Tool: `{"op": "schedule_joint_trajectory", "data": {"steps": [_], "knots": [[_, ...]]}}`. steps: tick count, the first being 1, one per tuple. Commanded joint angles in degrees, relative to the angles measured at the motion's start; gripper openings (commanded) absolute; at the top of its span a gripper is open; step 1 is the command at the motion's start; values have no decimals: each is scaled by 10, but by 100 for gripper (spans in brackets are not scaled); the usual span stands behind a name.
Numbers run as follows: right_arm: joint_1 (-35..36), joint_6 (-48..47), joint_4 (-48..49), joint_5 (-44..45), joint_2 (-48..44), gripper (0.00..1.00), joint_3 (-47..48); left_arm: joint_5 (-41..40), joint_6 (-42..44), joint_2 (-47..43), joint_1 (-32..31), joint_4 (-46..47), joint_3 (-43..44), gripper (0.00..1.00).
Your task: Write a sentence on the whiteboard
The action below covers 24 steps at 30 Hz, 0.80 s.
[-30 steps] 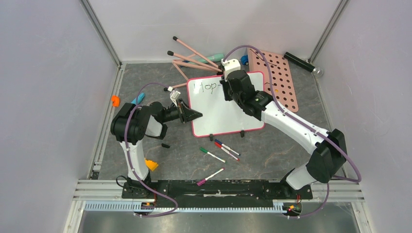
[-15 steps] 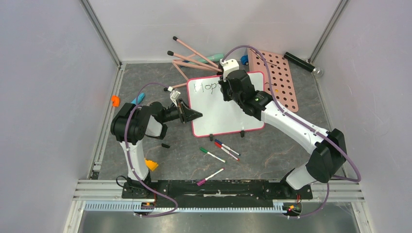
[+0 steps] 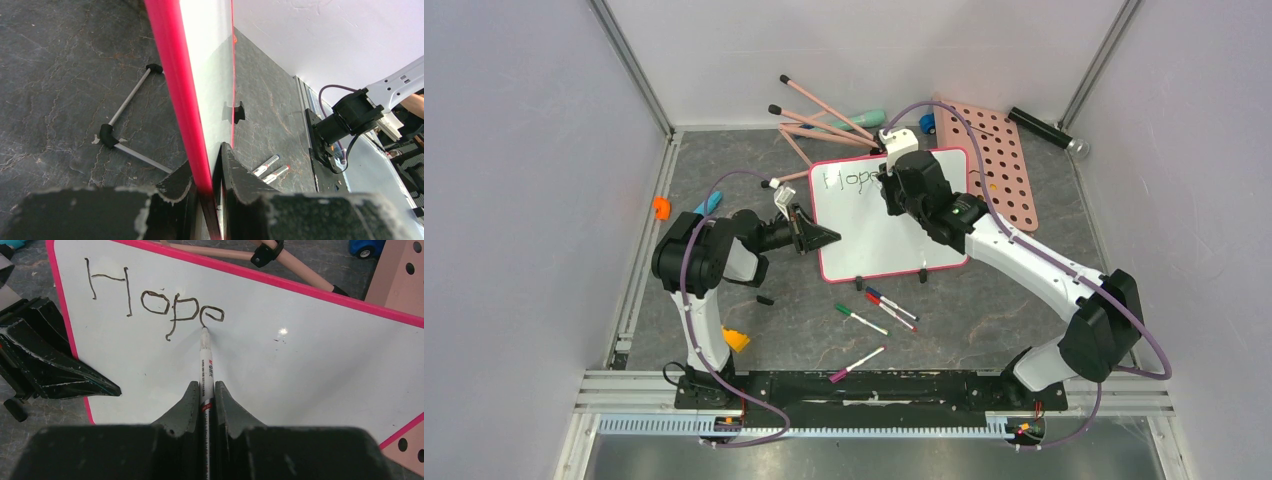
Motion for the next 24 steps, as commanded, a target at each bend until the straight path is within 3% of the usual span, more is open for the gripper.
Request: {"op": "schedule_joint_trajectory", "data": {"steps": [1, 15, 24], "knots": [[-6, 2, -15, 28, -15, 0, -4, 6, 63, -4, -6, 35, 7, 3], [-7, -2, 5, 13, -88, 0, -28, 7, 61, -4, -6, 35, 9, 3], [-9, -12, 34, 91, -130, 0, -75, 8, 63, -5, -6, 35, 8, 3]]}}
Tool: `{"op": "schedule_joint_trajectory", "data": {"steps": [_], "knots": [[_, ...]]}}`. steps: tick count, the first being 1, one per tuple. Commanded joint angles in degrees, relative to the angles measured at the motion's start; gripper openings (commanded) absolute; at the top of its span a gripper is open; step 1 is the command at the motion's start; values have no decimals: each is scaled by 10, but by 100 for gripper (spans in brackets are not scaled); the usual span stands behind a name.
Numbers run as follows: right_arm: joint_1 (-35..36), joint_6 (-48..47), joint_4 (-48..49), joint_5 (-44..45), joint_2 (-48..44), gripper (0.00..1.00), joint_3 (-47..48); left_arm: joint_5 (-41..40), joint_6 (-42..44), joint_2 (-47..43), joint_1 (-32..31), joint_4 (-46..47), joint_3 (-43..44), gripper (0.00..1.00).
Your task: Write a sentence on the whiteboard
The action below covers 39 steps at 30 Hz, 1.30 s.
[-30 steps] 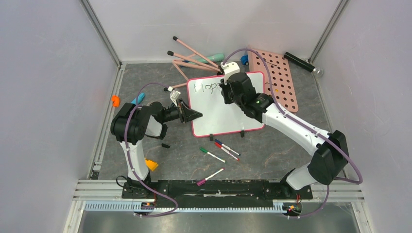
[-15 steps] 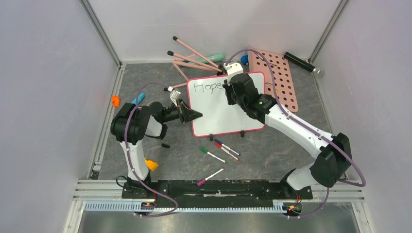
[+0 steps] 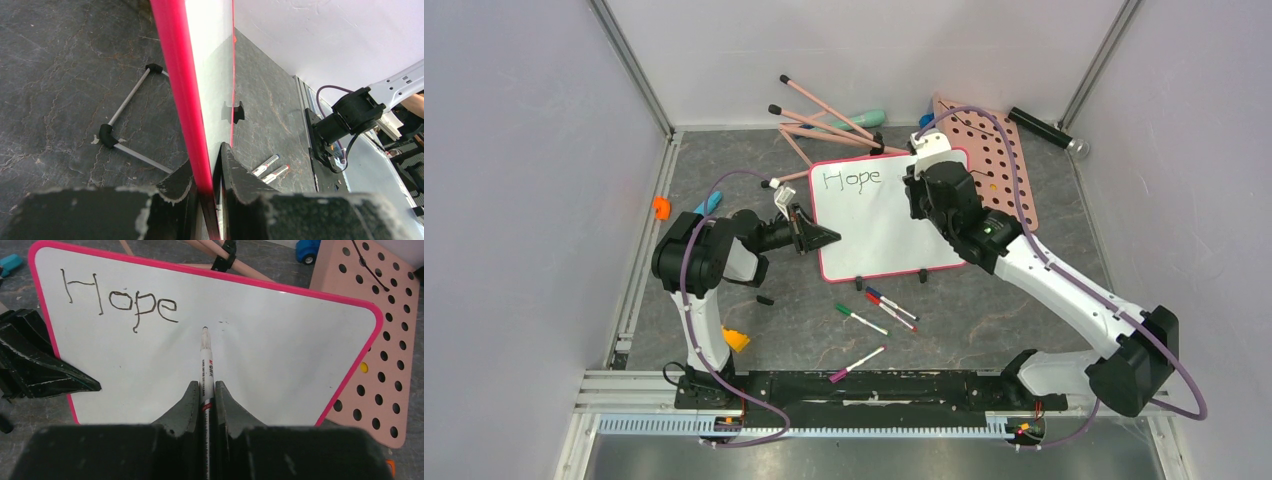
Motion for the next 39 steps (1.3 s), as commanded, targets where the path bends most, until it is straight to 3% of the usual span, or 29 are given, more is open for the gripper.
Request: {"op": "schedule_joint_trajectory", "data": {"steps": [1, 15, 39], "knots": [[-5, -11, 38, 45, -19, 0, -16, 8, 62, -5, -6, 35, 8, 4], [-45, -14, 53, -10, -12, 0, -13, 7, 59, -3, -6, 35, 10, 2], [-61, -35, 87, -27, -10, 0, -26, 7, 51, 0, -5, 35, 15, 2]]}}
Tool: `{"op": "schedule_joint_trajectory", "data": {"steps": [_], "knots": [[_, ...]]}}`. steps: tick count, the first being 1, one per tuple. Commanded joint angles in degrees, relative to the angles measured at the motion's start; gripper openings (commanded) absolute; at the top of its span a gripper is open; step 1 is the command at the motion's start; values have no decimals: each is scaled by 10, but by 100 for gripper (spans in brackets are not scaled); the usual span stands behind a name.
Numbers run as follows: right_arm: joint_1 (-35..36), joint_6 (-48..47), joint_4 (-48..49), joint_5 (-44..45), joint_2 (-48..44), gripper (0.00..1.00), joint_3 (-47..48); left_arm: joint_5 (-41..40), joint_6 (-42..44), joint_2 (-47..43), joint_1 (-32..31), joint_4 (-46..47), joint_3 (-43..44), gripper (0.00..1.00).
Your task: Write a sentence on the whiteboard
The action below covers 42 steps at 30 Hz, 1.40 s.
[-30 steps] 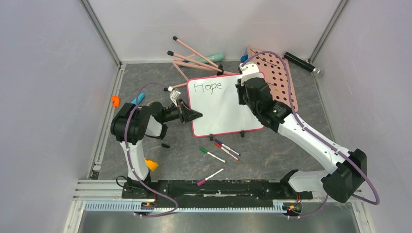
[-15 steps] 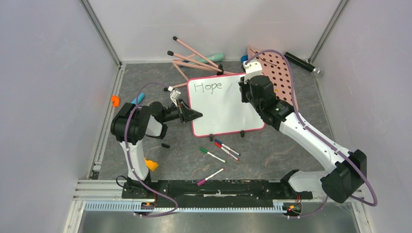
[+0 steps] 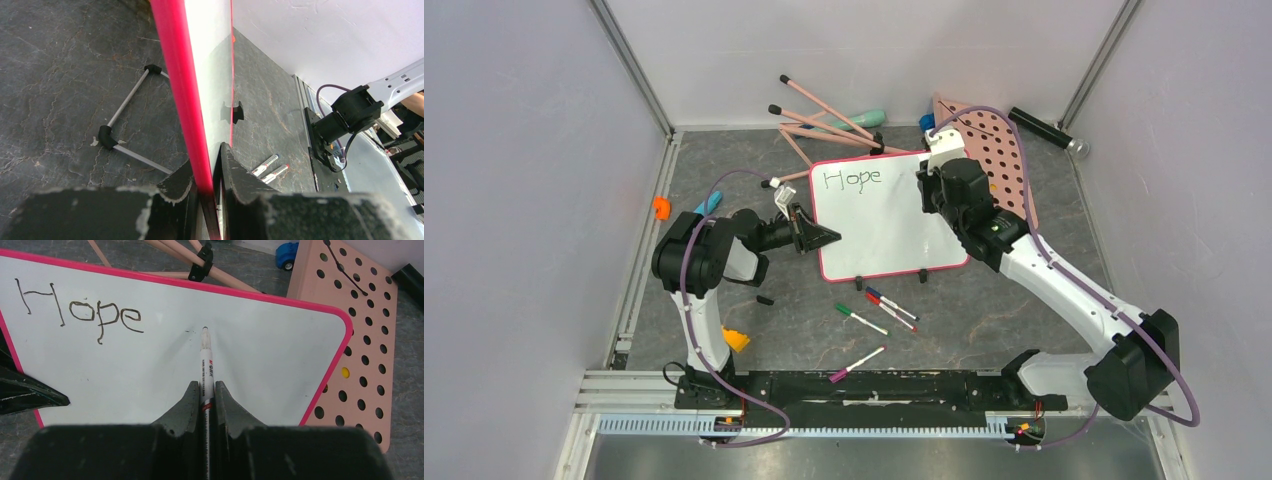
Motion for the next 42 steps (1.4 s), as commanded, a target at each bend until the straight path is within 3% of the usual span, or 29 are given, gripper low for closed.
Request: {"op": "schedule_joint_trajectory", "data": {"steps": [1, 26, 32, 37, 42], "knots": [[-3, -5, 32, -5, 3, 0, 17, 3, 52, 0, -5, 35, 13, 2], [-9, -1, 28, 27, 35, 0, 27, 2, 48, 1, -4, 35, 12, 2], [-9, -1, 32, -25, 41, 0, 32, 2, 48, 1, -4, 35, 13, 2], [-9, 15, 25, 34, 37, 0, 29, 2, 49, 1, -4, 35, 12, 2], [-9, 5, 21, 0, 37, 0, 34, 2, 48, 1, -4, 35, 13, 2]]}}
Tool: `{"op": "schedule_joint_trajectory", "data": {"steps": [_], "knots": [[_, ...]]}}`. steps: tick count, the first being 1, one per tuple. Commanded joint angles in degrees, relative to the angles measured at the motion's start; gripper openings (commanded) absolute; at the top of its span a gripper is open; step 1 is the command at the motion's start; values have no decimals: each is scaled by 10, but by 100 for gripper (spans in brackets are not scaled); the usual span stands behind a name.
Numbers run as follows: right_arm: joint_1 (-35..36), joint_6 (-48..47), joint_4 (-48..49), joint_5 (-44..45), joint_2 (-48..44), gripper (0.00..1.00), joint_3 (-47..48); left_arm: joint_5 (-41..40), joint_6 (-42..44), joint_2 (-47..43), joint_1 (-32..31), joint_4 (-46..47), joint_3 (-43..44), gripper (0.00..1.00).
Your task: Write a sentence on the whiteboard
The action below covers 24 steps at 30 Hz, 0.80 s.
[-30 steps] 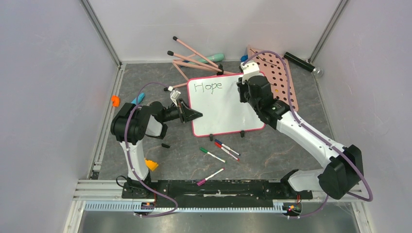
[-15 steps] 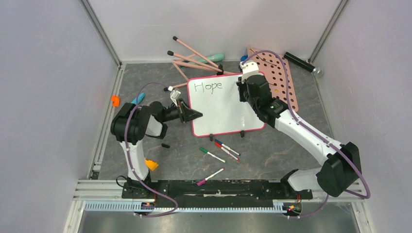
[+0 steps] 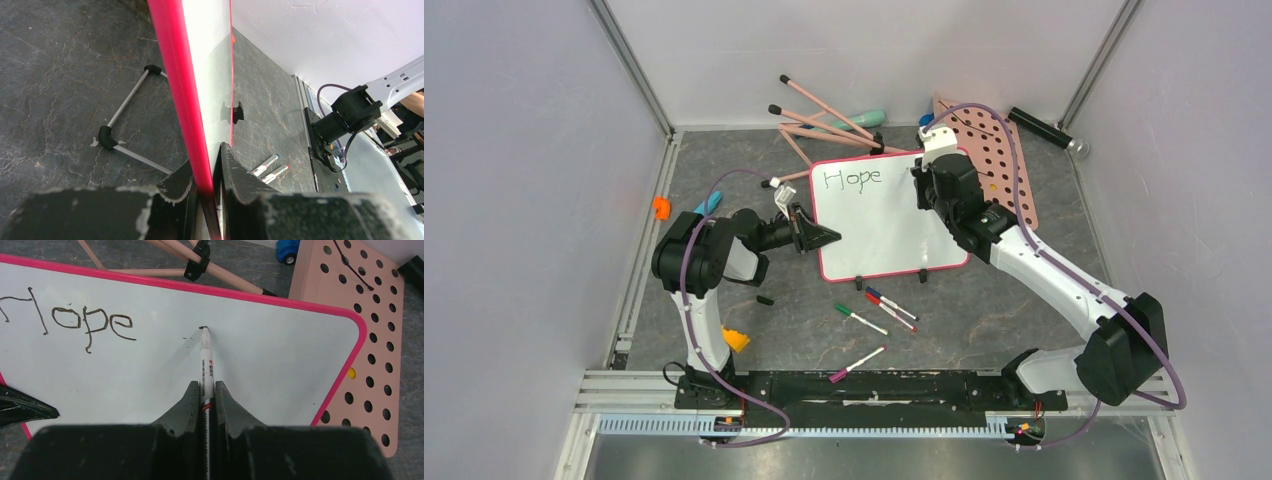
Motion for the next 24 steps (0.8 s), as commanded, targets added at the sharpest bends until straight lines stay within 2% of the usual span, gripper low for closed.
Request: {"op": "schedule_joint_trajectory", "data": {"steps": [1, 11, 24], "knots": [[-3, -1, 1, -6, -8, 0, 24, 2, 48, 1, -4, 35, 12, 2], [-3, -4, 12, -21, -58, 0, 0, 2, 48, 1, -3, 35, 12, 2], [-3, -4, 4, -24, -32, 0, -16, 2, 49, 0, -3, 35, 11, 2]]}}
